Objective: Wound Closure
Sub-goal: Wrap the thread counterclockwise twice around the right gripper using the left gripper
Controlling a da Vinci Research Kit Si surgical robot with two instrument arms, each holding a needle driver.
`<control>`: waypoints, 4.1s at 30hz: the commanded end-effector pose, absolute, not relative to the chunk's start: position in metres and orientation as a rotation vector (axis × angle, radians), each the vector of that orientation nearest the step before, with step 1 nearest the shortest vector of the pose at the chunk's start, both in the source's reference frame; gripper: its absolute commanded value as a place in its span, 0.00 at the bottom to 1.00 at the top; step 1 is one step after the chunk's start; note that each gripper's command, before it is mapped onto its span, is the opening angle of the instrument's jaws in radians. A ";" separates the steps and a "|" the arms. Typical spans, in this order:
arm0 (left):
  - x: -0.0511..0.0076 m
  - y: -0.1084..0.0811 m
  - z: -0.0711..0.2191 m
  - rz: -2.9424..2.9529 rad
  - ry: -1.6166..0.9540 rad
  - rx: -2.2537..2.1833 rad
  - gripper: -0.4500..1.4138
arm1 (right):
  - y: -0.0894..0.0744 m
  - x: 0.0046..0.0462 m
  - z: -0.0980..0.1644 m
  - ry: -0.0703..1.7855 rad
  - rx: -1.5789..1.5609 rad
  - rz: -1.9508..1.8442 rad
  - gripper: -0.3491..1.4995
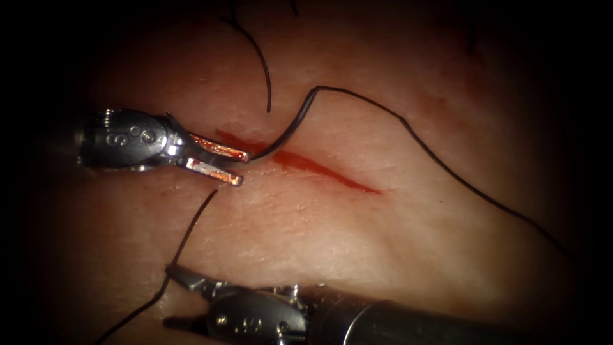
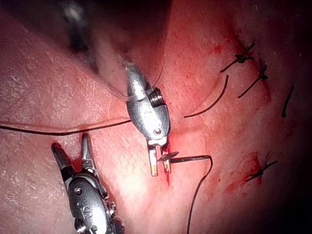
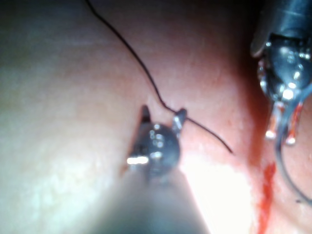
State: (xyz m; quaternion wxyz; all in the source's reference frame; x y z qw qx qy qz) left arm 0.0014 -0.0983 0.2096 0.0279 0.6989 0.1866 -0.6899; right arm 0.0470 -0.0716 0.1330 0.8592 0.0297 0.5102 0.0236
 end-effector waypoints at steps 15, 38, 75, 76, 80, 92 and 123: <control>-0.0110 -0.094 0.213 -2.189 0.521 2.200 0.00 | -0.073 0.0454 0.133 1.064 0.077 0.080 0.90; -0.0213 -0.091 0.228 -2.316 0.471 2.179 0.00 | -0.073 0.0451 0.134 1.063 0.071 0.084 0.88; -0.0075 -0.086 0.211 -2.697 0.473 2.023 0.69 | -0.073 0.0456 0.134 1.061 0.070 0.097 0.88; -0.0070 -0.086 0.210 -2.691 0.461 2.015 0.68 | -0.073 0.0455 0.134 1.061 0.071 0.098 0.88; -0.0044 -0.088 0.207 -2.682 0.463 2.031 0.68 | -0.073 0.0454 0.134 1.066 0.070 0.103 0.88; 0.0040 -0.095 0.206 -2.607 0.424 2.101 0.59 | -0.072 0.0442 0.133 1.077 0.076 0.117 0.88; 0.0153 -0.114 0.202 -2.561 0.589 1.342 0.56 | -0.071 0.0423 0.133 1.068 0.064 0.140 0.88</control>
